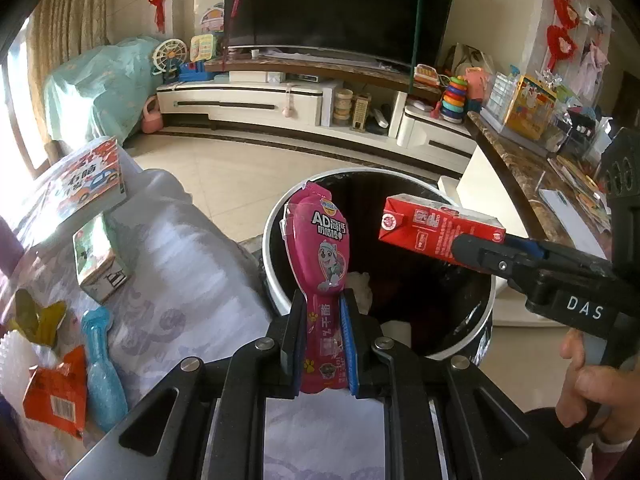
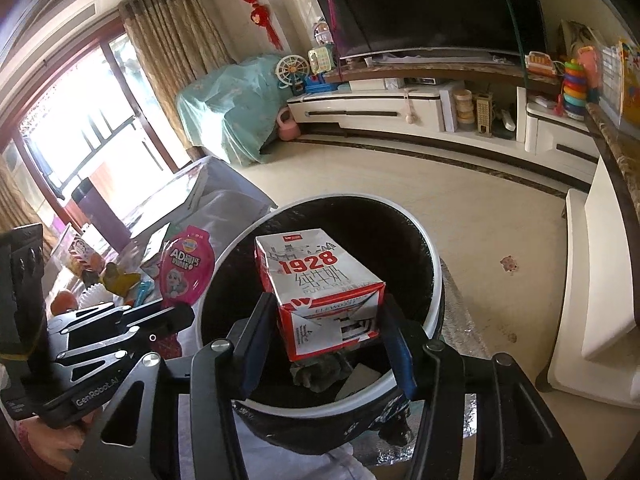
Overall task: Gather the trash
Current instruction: 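Open both tools to drop the bottle and carton into the bin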
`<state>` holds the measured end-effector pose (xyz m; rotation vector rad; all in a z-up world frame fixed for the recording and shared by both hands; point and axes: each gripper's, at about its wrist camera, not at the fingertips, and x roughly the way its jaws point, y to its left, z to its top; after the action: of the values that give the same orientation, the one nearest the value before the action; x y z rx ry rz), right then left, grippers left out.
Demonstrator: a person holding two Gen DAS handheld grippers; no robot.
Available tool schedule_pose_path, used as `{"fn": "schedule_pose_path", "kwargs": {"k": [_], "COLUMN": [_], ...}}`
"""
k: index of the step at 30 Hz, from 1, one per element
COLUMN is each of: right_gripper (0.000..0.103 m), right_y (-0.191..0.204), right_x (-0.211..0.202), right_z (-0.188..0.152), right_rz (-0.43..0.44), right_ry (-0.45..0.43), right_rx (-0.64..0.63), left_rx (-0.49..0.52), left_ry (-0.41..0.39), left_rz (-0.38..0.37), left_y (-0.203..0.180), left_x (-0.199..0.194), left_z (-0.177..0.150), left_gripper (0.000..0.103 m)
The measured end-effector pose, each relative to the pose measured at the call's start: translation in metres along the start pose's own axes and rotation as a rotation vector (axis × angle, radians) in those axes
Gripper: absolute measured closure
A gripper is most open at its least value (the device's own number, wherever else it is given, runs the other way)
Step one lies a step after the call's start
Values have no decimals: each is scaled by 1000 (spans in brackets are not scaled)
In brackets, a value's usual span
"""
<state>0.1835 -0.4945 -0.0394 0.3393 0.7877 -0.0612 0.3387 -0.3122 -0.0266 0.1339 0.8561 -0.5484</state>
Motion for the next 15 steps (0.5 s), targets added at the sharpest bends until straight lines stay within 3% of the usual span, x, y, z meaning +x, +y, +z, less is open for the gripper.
{"fn": "schedule_pose_path", "kwargs": {"k": [15], "right_gripper": [51], "right_y": [-4], "right_x": [5], "right_z": [6], "right_rz": [-13], "right_ry": [16], "right_rx": [-5], "left_rx": [21], "left_ry": [14], "left_rz": [7], "left_y": [-11], "left_x": [14], "left_z": [9], "left_gripper": [88]}}
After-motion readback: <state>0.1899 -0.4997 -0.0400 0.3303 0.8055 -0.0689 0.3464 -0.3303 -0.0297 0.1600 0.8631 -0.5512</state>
